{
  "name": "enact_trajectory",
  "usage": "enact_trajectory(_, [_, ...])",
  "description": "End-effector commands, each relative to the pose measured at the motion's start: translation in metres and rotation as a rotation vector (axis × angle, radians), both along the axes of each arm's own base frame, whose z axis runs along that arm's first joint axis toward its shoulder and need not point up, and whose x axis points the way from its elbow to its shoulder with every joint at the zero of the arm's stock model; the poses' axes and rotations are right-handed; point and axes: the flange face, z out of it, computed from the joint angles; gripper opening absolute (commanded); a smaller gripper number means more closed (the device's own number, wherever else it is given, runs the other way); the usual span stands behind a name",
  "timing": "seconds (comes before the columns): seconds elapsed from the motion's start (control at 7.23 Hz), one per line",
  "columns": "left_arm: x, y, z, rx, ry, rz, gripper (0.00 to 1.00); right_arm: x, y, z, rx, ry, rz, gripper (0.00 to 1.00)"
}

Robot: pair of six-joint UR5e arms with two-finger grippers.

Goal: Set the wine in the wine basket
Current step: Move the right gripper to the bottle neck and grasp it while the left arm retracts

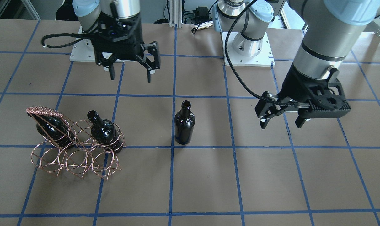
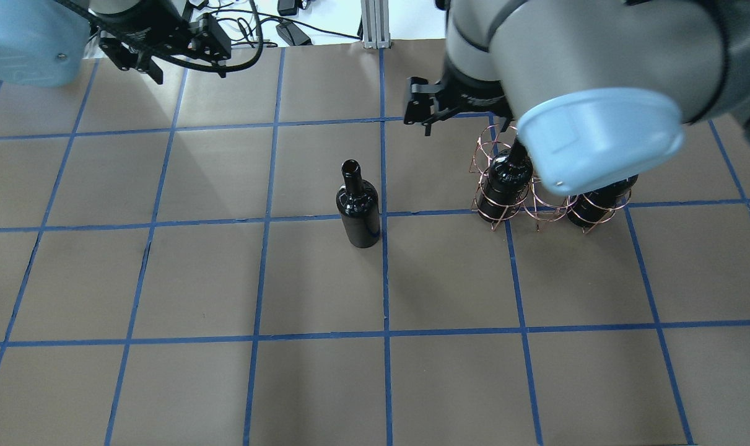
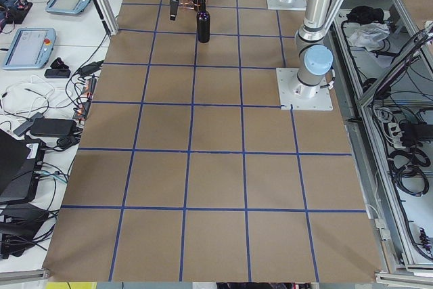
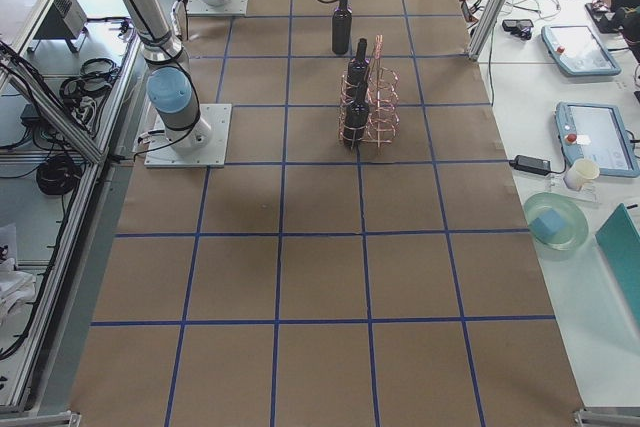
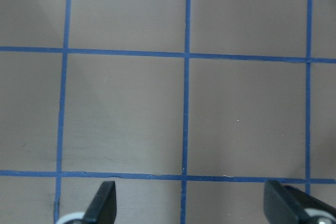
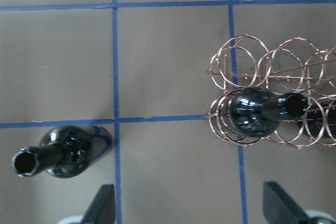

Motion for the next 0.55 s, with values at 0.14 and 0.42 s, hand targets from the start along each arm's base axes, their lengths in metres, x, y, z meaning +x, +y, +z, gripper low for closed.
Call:
enact_trajectory(0.14, [0.044, 0.003, 0.004, 0.008, -0.016, 0.012, 1.0, 0.116, -0.001, -0.044, -0.044, -0.064, -0.102, 1.0])
enact_trajectory(0.42, [0.051, 0.012, 0.012, 0.032, -0.019, 0.027, 1.0, 0.134, -0.019, -0.079, -0.052, -0.062, -0.098, 1.0])
